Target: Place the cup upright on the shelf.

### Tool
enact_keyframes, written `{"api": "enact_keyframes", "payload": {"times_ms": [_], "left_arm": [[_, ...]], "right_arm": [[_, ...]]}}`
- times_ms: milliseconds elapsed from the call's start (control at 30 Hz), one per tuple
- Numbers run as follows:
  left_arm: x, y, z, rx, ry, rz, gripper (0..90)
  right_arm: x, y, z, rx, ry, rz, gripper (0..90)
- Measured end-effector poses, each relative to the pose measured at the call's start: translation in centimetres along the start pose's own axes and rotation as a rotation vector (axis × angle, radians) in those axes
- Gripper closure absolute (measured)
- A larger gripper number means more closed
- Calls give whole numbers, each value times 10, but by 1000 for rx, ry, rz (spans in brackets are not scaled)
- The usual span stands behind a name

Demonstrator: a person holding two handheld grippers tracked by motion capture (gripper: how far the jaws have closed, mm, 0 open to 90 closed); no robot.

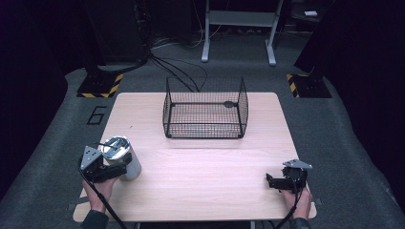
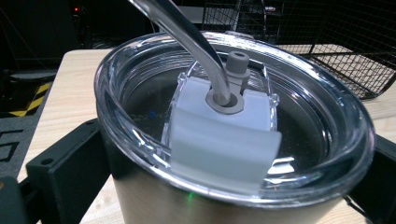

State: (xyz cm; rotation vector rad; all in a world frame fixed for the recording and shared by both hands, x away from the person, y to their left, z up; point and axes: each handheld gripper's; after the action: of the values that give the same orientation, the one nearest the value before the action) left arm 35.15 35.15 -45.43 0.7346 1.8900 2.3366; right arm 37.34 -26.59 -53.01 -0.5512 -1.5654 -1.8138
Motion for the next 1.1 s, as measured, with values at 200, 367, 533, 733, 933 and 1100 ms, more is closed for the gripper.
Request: {"api": "enact_keyframes", "payload": {"times_ms": [200,367,533,733,933,1100], "left_arm": [[-1,0,-2,-7,11,-4,9],[-3,0,-2,-2,15,-17,6],[-6,1,-2,-5,11,-24,7],[-10,0,-3,11,17,-33,0],[-11,-1,-6,-7,36,-48,17],[-11,0,-4,-18,23,-43,22]], "right_arm": [[0,0,0,0,0,-1,0],[0,0,0,0,0,0,0],[0,0,0,0,0,-2,0],[0,0,0,0,-1,-3,0],[0,0,0,-1,0,-5,0],[0,0,0,-1,0,-5,0]]}}
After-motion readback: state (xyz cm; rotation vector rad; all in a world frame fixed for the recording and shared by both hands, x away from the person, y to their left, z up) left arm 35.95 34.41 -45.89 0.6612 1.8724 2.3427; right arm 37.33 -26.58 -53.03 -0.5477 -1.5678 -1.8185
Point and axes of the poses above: each handheld gripper's, and its own axes: x roughly backward along the jaws, y roughly out of its top, z roughly to its left, and after that the axes turned 15 degrees about -x, right-handed
